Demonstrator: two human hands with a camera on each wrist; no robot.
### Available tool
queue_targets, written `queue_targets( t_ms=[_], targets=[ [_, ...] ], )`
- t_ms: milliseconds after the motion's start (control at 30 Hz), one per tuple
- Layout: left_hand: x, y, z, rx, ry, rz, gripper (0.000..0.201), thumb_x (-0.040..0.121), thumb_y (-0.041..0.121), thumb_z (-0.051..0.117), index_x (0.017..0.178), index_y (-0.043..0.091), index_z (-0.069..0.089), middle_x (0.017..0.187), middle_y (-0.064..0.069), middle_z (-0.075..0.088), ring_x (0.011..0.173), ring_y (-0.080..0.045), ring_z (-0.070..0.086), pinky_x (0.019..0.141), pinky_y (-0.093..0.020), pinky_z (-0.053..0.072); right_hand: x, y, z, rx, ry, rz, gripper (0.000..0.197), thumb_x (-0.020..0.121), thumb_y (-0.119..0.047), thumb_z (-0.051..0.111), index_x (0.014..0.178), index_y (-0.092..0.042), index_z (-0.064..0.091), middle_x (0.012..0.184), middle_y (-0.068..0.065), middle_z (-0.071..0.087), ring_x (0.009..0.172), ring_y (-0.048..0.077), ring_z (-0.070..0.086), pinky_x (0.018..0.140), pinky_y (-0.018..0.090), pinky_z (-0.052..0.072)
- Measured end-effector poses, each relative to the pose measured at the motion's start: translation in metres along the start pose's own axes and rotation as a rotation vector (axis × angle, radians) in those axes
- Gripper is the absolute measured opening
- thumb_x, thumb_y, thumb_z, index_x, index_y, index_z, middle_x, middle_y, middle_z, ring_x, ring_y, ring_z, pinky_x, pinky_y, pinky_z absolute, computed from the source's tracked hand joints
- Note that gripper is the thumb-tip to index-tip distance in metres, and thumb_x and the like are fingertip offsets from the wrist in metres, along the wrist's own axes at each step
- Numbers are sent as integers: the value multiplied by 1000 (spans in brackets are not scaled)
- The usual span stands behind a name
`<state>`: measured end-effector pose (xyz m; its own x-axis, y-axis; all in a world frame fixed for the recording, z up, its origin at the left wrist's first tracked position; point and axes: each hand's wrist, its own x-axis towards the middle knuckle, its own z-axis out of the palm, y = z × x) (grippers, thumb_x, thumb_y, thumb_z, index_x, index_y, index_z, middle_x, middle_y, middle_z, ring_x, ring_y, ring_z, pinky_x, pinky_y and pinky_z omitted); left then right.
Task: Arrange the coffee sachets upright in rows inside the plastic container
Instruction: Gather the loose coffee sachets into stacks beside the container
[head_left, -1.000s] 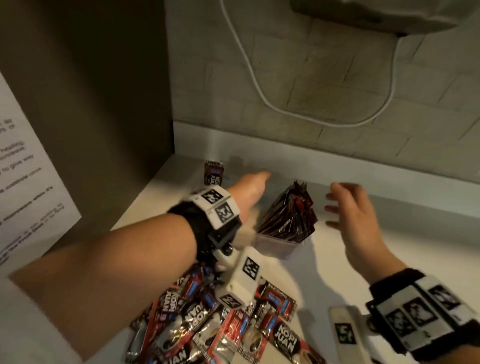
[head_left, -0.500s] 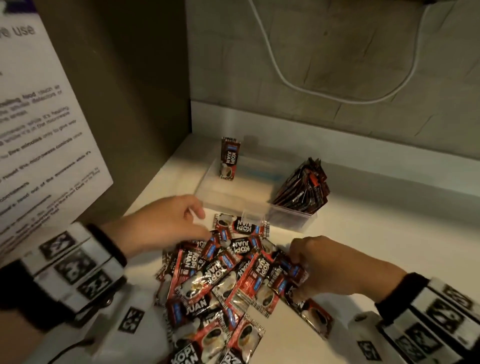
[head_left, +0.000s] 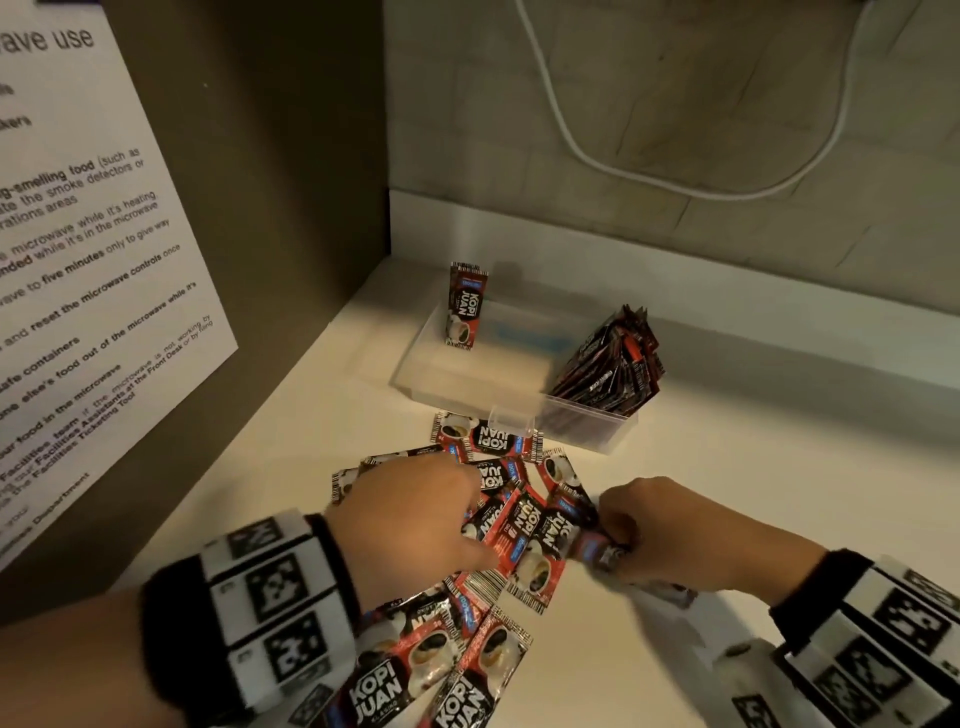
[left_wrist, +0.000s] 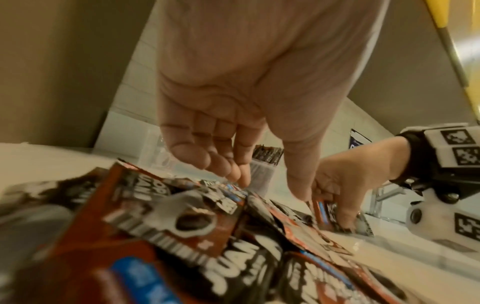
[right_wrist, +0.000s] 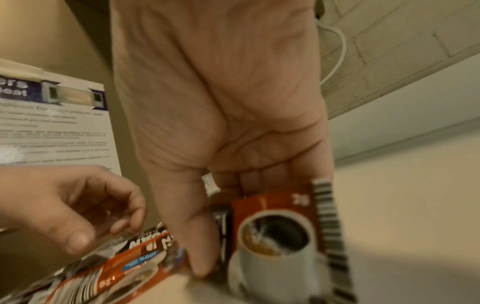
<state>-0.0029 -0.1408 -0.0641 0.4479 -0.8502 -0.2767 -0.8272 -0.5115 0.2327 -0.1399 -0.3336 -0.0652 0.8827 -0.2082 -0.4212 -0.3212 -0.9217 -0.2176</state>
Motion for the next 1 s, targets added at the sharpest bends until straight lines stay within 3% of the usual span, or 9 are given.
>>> queue_targets(
  t_ms=[100, 167, 267, 400, 533, 733, 833, 967, 1000],
  targets=[
    [18, 2, 7, 1, -40, 12, 33, 84, 44, 67, 93, 13, 63, 88, -2, 63, 81, -20, 63, 72, -33, 50, 0, 5, -8, 122, 106, -34, 30, 87, -19, 61, 69, -23, 37, 69, -6, 52, 57, 7, 44, 52, 18, 35],
    [26, 0, 8, -55, -50, 8, 30, 85, 36, 68, 90, 7, 68, 85, -9, 68, 73, -20, 62, 66, -29, 48, 0, 6, -15, 223, 184, -71, 29, 89, -10, 56, 72, -22, 36, 76, 3, 61, 64, 14, 54, 59, 27, 46],
    [31, -4, -2, -151, -17, -15, 26, 82, 37, 71, 91, 12, 69, 87, 1, 69, 75, -12, 62, 62, -23, 45, 0, -3, -21, 289, 241, -174, 31, 86, -4, 56, 79, -24, 35, 76, 4, 58, 58, 4, 47, 54, 24, 41],
    [29, 2, -7, -112, 29, -8, 54, 69, 62, 73, 100, 21, 59, 91, 7, 58, 80, -12, 56, 63, -27, 45, 6, -24, -13, 62, 161, -277, 46, 73, -25, 75, 108, -31, 45, 97, -15, 53, 80, 1, 52, 64, 11, 41],
    [32, 13, 5, 15, -8, 27, 51, 71, 57, 75, 97, 14, 66, 97, -2, 65, 85, -19, 63, 73, -34, 54, 17, -28, -5, -262, 101, -237, 73, 63, -41, 81, 127, -28, 49, 116, -10, 52, 100, 13, 54, 77, 22, 45],
    [39, 14, -6, -177, -35, 24, 16, 83, 28, 69, 82, 12, 66, 85, -2, 68, 75, -15, 61, 62, -25, 45, 14, -21, -3, -205, 49, -239, 48, 66, -39, 78, 111, -32, 61, 106, -12, 63, 92, 12, 57, 77, 29, 49],
    [36, 7, -24, -330, -38, 12, 18, 89, 25, 62, 76, 15, 57, 73, 2, 57, 59, -10, 48, 52, -21, 35, 9, -16, -5, -131, 70, -290, 34, 72, -38, 75, 101, -32, 59, 96, -12, 65, 75, 1, 50, 67, 21, 42],
    [23, -14, -44, -670, -123, -63, 17, 100, 17, 44, 83, 19, 43, 93, -7, 67, 76, -18, 65, 62, -26, 47, 4, -7, -19, -8, 143, -243, 13, 81, -31, 70, 81, -29, 58, 72, -14, 56, 60, -8, 47, 56, 10, 31],
    [17, -19, -47, -764, -138, -86, 17, 101, 15, 40, 85, 21, 41, 97, -10, 69, 76, -20, 66, 64, -28, 50, 5, -5, -22, 31, 180, -210, 21, 84, -25, 67, 75, -31, 49, 67, -15, 50, 59, -8, 47, 55, 11, 30]
  ],
)
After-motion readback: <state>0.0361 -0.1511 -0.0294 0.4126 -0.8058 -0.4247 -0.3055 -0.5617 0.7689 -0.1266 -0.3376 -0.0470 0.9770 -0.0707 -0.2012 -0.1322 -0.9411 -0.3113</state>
